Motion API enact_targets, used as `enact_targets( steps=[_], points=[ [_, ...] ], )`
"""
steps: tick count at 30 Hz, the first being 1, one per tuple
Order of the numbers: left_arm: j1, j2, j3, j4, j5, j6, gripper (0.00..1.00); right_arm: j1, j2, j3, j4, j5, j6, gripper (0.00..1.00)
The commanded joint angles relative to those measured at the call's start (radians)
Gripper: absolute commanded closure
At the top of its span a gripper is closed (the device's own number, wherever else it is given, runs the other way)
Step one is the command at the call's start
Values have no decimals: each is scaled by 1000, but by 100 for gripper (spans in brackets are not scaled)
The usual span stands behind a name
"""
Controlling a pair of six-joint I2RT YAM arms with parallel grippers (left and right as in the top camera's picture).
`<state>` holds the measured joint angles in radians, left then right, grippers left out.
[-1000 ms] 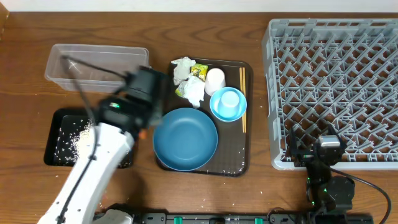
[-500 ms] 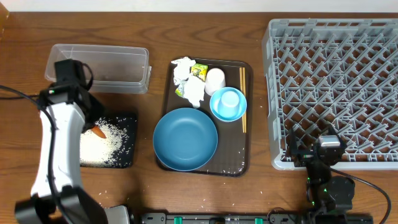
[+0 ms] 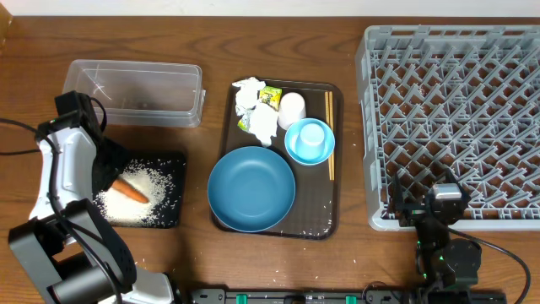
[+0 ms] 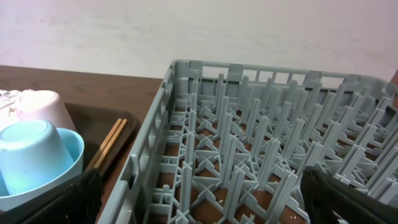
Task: Sort waste into correct bins and load items into the dishwasher rack
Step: 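Carry the carrot with the left gripper onto the black rice tray, then release the carrot and raise the left arm to rest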
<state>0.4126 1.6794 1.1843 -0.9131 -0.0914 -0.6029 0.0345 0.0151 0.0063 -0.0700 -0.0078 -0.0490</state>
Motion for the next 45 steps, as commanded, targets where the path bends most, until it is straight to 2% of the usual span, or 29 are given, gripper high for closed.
enact_targets(
  steps=[1,4,8,13,20,24,25,26,27,30,32,45],
  points=[
    [3,0,-8,3,6,-5,62,8,0,-1,-4,0,-12,1],
    [3,0,-8,-2,10,-5,62,8,0,-1,-4,0,-12,1],
    [3,-5,-8,-17,95,0,62,8,0,-1,-4,0,-12,1],
    [3,-54,-8,-52,197,90,69,8,0,-1,-4,0,-12,1],
    [3,-278,-8,-134,325,184,72,8,0,-1,-4,0,-12,1],
    [3,-473,-8,-200,330,205,70,8,0,-1,-4,0,-12,1],
    [3,-523,-8,-214,319,206,65,8,0,-1,-4,0,-12,1],
    [3,-563,-8,-230,306,206,47,8,0,-1,-4,0,-12,1],
    [3,-599,-8,-246,290,206,40,8,0,-1,-4,0,-12,1],
    [3,-689,-8,-293,243,205,36,8,0,-1,-4,0,-12,1],
    [3,-727,-8,-314,208,198,20,8,0,-1,-4,0,-12,1],
    [3,-771,-8,-370,203,199,10,8,0,-1,-4,0,-12,1]
  ],
)
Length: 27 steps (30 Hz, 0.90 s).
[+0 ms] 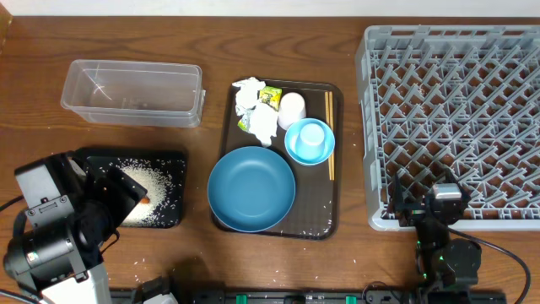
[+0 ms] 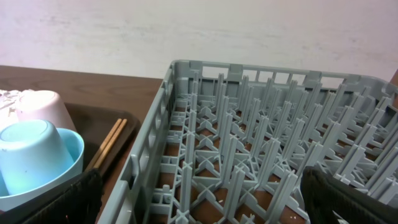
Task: Sort waste into correct bins and load items into the dishwasher rack
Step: 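Release the carrot and raise the left arm to rest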
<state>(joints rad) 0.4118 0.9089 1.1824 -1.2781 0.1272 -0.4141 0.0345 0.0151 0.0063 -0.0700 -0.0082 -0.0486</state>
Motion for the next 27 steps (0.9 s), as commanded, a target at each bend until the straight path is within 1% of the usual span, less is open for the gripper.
enact_targets(
  steps=[1,7,20,23,25,26,27],
  points=[
    [4,0,-6,-5,-16,10,9,8,0,-1,-5,0,-13,1],
    [4,0,-6,-5,-16,10,6,8,0,-1,-4,0,-12,1],
    [4,0,-6,-5,-16,10,5,8,0,-1,10,-17,-3,1],
    [4,0,-6,-5,-16,10,5,8,0,-1,28,-176,94,1],
    [4,0,-6,-5,-16,10,5,8,0,-1,26,-336,181,1],
    [4,0,-6,-5,-16,10,5,8,0,-1,34,-425,241,1],
    [4,0,-6,-5,-16,10,5,8,0,-1,52,-547,335,1]
  ],
)
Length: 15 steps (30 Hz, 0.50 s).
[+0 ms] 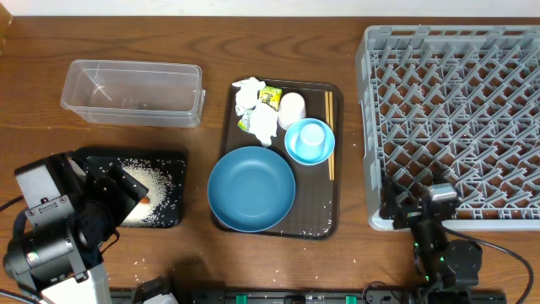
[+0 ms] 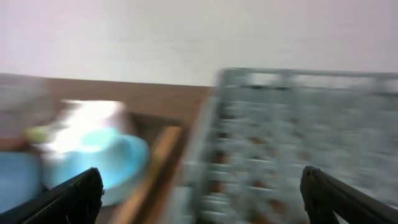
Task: Sort waste into correct bins and load items into the dishwasher rack
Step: 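Release the carrot and raise the left arm to rest, then move the right gripper to the blue plate on the brown tray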
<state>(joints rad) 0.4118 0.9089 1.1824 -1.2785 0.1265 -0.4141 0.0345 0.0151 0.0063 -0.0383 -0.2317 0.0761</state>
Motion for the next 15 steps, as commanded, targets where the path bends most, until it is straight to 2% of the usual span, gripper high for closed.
enact_targets(
  steps=[1,4,6,11,15],
  points=[
    [4,0,-6,-4,-15,10,5,8,0,-1,41,-468,334,1],
    [4,0,-6,-4,-15,10,4,8,0,-1,106,-757,736,1],
    [4,0,-6,-4,-15,10,5,8,0,-1,123,-865,893,1],
    [4,0,-6,-4,-15,10,4,8,0,-1,123,-895,1125,1],
    [4,0,-6,-4,-15,10,4,8,0,-1,254,-913,1172,1]
  ],
)
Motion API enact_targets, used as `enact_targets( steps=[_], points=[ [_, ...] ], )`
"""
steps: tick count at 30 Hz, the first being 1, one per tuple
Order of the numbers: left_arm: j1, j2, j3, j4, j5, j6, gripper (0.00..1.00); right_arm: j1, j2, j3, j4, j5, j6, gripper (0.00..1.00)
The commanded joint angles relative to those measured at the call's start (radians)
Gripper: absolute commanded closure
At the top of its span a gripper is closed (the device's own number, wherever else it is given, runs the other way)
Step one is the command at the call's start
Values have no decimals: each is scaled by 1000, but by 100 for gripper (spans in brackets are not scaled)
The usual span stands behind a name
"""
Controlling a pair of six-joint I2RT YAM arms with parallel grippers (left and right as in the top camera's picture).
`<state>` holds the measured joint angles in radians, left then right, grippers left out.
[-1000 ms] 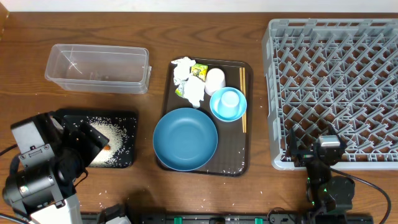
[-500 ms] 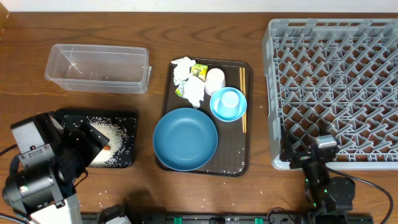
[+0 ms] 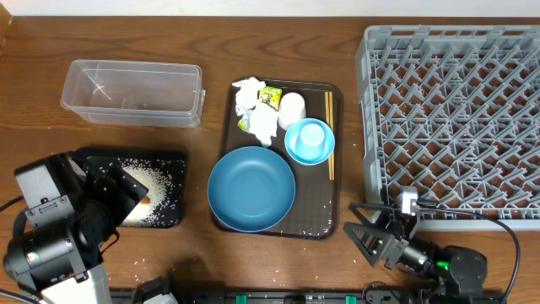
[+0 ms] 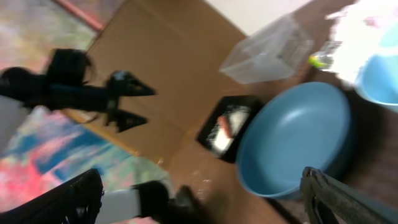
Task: Sort waste into correct bins and load items into the dishwasher rack
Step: 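Move the right gripper to the blue plate on the brown tray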
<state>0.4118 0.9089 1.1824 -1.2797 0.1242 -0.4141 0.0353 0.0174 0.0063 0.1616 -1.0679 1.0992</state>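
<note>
The brown tray (image 3: 336, 181) holds a blue plate (image 3: 251, 188), a blue bowl (image 3: 309, 141) with a cup in it, a pale cup (image 3: 291, 106), chopsticks (image 3: 329, 135), crumpled paper (image 3: 253, 110) and a green wrapper (image 3: 270, 96). The grey dishwasher rack (image 3: 447, 110) stands at the right. My right gripper (image 3: 359, 243) is open and empty, low at the table's front, pointing left toward the plate (image 4: 292, 137). My left arm (image 3: 59, 228) hangs over the black tray (image 3: 164, 169) of rice. Its wrist hides its fingers, and only the carrot's tip (image 3: 145, 200) shows.
A clear plastic container (image 3: 133, 91) sits at the back left. Rice grains lie scattered on the wood near the black tray. The right wrist view is blurred and tilted, showing the carrot (image 4: 225, 126) and the container (image 4: 267, 53).
My right gripper was at the rack's front edge, turning toward the tray. Now it is lower and further left, in front of the gap between tray and rack, pointing left. The left arm is unchanged.
First my left arm reached over the black tray with its gripper beside the fully visible carrot, and the right gripper rested at the rack's front edge. Then the left arm stood at the near-left corner, covering most of the carrot. Lastly the right gripper has swung left.
</note>
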Motion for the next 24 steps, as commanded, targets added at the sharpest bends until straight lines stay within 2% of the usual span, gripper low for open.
enact_targets(
  steps=[1,4,9,15,20,24],
  points=[
    [4,0,-6,-3,-13,10,4,7,-2,0,103,-82,169,1],
    [4,0,-6,-3,-13,10,4,7,-2,10,235,-82,234,1],
    [4,0,-6,-3,-13,10,4,-2,5,94,237,-72,189,1],
    [4,0,-6,-3,-13,10,4,-26,67,233,18,-80,8,1],
    [4,0,-6,-3,-13,10,4,-32,183,369,-68,-29,-123,1],
    [4,0,-6,-3,-13,10,4,-31,315,517,-364,92,-372,1]
  ],
)
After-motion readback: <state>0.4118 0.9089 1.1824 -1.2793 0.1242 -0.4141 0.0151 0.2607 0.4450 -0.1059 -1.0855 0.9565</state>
